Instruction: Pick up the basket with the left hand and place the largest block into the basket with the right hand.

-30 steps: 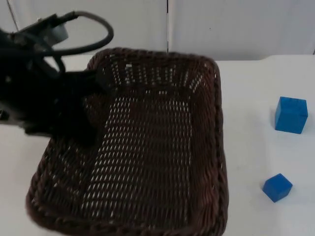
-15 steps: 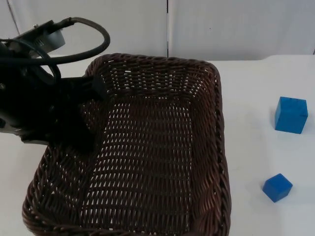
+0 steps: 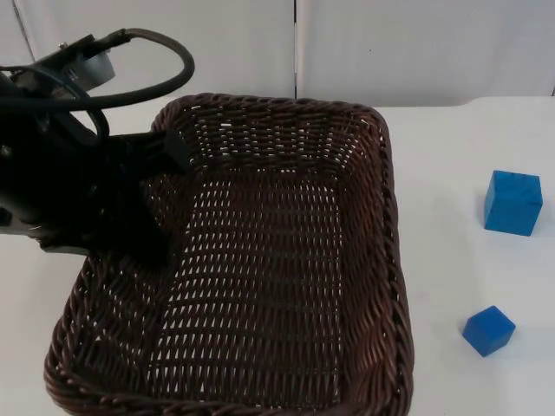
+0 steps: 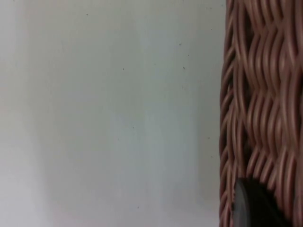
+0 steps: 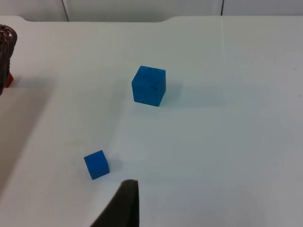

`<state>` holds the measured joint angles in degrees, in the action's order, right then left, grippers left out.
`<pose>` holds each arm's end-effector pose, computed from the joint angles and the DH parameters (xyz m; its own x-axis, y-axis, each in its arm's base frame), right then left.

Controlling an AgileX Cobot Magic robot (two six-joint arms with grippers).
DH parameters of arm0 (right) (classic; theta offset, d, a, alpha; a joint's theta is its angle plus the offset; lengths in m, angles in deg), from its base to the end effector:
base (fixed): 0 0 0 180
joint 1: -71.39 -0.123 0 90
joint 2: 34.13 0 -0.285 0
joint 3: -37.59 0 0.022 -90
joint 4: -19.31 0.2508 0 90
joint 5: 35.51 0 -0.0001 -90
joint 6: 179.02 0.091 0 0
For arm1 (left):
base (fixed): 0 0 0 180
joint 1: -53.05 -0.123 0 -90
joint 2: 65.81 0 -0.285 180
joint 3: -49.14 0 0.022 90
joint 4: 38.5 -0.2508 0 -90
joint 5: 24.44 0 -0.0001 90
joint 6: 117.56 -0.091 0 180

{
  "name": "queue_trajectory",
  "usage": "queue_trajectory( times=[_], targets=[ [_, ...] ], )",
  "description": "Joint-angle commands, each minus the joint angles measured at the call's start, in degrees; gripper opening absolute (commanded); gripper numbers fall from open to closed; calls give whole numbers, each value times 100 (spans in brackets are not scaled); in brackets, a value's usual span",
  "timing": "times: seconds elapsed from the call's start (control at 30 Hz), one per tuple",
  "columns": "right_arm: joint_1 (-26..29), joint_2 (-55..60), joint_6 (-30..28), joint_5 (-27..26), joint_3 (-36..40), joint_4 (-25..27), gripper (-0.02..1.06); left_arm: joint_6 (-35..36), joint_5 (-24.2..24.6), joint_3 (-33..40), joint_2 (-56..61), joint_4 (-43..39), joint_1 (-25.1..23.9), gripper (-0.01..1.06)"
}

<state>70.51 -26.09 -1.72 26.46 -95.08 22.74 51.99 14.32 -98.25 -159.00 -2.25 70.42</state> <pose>-0.0077 0.0047 0.2817 -0.4573 -0.0260 -0.8889 -0.0709 0.9975 0.0074 0.2407 -0.1106 0.1999 -0.9734 -0.0174 -0.2284 0.0887 0.8909 -0.4456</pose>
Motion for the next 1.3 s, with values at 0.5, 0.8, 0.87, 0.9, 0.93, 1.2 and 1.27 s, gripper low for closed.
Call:
queue_trajectory(
  times=[0.5,0.8,0.87,0.9,0.93,1.2,1.27],
  targets=[
    [40,-25,-36,-36,27,74,105,43,138,15,86,210,-20,0],
    [40,131,-138,-202,-311,269,105,43,138,15,86,210,-20,0],
    [40,326,-175,-202,-359,269,105,43,138,15,86,210,-20,0],
    [40,549,-190,-202,-398,269,105,43,138,15,86,210,-20,0],
    [40,741,-202,-218,-422,295,105,43,138,15,86,210,-20,0],
    [40,2150,-332,-880,-519,576,105,43,126,15,86,210,-20,0],
    [40,2499,-341,-1124,-519,576,105,43,114,15,86,210,-20,0]
  ],
)
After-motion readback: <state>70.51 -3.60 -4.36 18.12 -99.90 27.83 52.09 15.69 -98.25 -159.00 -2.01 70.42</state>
